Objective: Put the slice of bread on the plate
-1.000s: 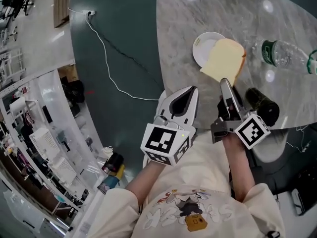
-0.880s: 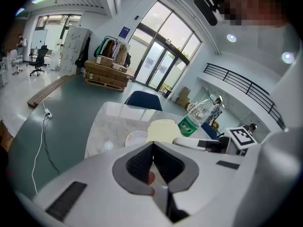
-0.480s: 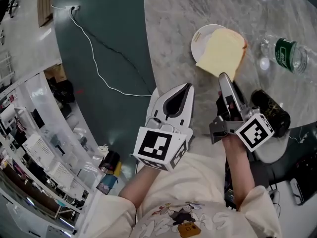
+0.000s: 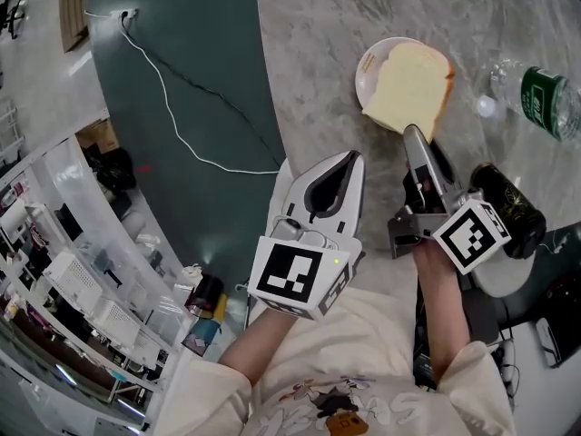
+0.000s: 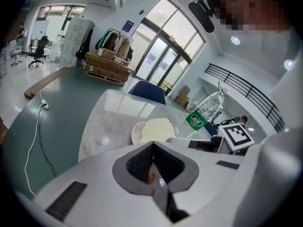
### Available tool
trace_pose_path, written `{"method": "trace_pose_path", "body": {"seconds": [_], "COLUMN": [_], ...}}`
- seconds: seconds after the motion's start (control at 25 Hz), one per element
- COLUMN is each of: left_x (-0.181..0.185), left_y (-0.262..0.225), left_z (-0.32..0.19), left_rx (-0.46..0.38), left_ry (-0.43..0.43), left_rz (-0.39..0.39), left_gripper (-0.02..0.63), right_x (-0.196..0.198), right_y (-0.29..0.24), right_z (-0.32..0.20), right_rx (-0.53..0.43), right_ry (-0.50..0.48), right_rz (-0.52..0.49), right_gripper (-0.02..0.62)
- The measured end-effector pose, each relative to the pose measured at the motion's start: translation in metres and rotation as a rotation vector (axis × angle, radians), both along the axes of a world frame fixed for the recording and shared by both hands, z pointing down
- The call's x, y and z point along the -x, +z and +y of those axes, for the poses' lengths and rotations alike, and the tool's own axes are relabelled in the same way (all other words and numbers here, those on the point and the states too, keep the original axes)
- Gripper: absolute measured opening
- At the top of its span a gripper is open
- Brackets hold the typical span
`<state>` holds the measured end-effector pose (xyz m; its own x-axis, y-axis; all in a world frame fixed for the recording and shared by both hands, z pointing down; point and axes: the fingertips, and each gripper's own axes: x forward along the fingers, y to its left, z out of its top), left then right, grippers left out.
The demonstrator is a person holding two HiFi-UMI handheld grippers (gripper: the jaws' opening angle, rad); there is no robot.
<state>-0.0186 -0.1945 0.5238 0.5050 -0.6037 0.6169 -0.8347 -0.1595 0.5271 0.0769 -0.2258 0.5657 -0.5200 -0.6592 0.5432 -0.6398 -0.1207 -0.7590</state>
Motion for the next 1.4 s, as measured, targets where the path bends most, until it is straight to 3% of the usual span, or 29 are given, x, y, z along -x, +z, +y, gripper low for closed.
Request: {"method": "trace_pose_path", "body": {"seconds": [0.24, 0.32, 0.52, 0.76, 0.92, 1.16, 1.4], "left_x": [0.004, 0.004, 0.006, 0.004, 0.003, 0.000, -0.002], "left_y": [0.002, 0.002, 0.003, 0.001, -0.001, -0.001, -0.011], "left_z": [0.003, 0.003, 0.005, 0.004, 0.003, 0.006, 0.004], "left_rx": [0.004, 0.005, 0.017, 0.013, 0.014, 0.009, -0.007], "left_ry": [-0.015, -0.021, -0.040, -0.043, -0.040, -0.034, -0.035], "left_rz": [0.012, 0.019, 0.034, 0.041, 0.044, 0.042, 0.046], "left_gripper": [0.009, 0.009, 0.009, 0.009, 0.009, 0.009, 0.009], "right_x": [-0.004, -0.002, 0.004, -0.006, -0.021, -0.036, -0.032], "right_y": [0.001, 0.004, 0.011, 0.028, 0.032, 0.034, 0.021], "right_z": [0.000, 0.002, 0.010, 0.018, 0.018, 0.025, 0.029], "right_rx": [0.004, -0.001, -0.043, -0.065, -0.093, -0.085, -0.107], "right_ry": [-0.089, -0.143, -0.297, -0.619, -0.700, -0.719, -0.713], "right_rz": [0.226, 0.288, 0.455, 0.868, 1.108, 1.195, 1.157], "right_gripper": [0.104, 0.150, 0.153, 0.160, 0.160, 0.160, 0.158]}}
